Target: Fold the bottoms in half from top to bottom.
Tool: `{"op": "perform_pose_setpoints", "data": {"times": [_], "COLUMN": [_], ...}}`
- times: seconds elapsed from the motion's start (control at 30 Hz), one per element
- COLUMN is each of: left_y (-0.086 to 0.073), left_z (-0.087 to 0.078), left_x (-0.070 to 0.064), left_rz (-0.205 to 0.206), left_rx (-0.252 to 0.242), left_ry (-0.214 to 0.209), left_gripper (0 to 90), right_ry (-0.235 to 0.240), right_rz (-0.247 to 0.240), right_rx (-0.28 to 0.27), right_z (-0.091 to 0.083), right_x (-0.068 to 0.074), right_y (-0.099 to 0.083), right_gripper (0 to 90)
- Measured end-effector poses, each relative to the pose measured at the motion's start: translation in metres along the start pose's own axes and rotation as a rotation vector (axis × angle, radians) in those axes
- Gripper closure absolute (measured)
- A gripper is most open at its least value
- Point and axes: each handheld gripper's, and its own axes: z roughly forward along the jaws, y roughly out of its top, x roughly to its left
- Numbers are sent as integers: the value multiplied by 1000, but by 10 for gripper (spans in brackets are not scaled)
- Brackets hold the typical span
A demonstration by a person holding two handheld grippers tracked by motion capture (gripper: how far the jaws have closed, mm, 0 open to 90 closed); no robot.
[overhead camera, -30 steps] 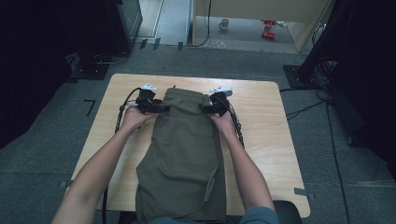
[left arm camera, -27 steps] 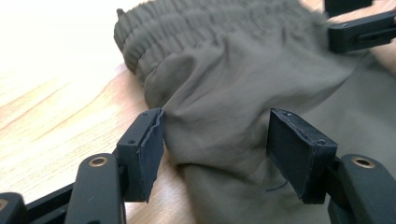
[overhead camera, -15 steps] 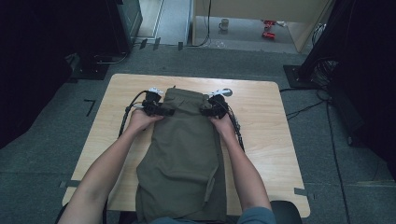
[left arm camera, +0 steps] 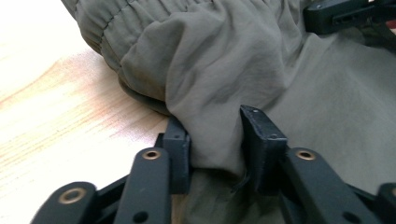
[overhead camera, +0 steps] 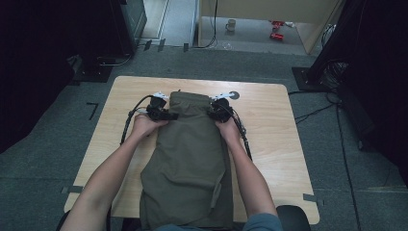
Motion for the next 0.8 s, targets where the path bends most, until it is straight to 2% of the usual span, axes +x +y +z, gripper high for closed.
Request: {"op": "perform_pose_setpoints", "data": {"times": [0.1, 0.2, 0.3, 0.33, 0.4, 0.5, 0.57, 0.67, 0.7, 0.8], "left_y": [2, 5, 6, 7, 8, 12, 16, 27, 31, 48], "left_z": [-1, -3, -4, -5, -8, -15, -18, -26, -28, -36], "left_x": [-3, -7, -7, -6, -5, -3, -2, 0, 0, -3], "left_rz": [-3, 11, -1, -10, -31, -56, -50, -56, -55, -15], "left_rx": [33, 34, 29, 27, 14, -35, -59, -99, -115, -140], "left_ry": [18, 38, 18, 11, -4, -16, -4, -5, -9, 17], "left_gripper": [717, 749, 793, 797, 801, 807, 808, 808, 809, 809], "right_ry": [13, 20, 15, 22, 57, 70, 72, 64, 58, 38], "right_rz": [36, 47, 52, 62, 76, 61, 58, 39, 32, 22], "right_rx": [24, 43, 45, 47, 85, 65, 48, -26, -24, -60], "right_z": [-1, -3, -6, -8, -10, -17, -21, -29, -31, -39], "right_x": [1, 0, -1, -3, -7, -9, -9, -9, -10, -13], "right_y": [2, 3, 7, 9, 17, 26, 32, 41, 46, 60], "right_gripper": [814, 837, 861, 864, 870, 875, 875, 875, 876, 876]}}
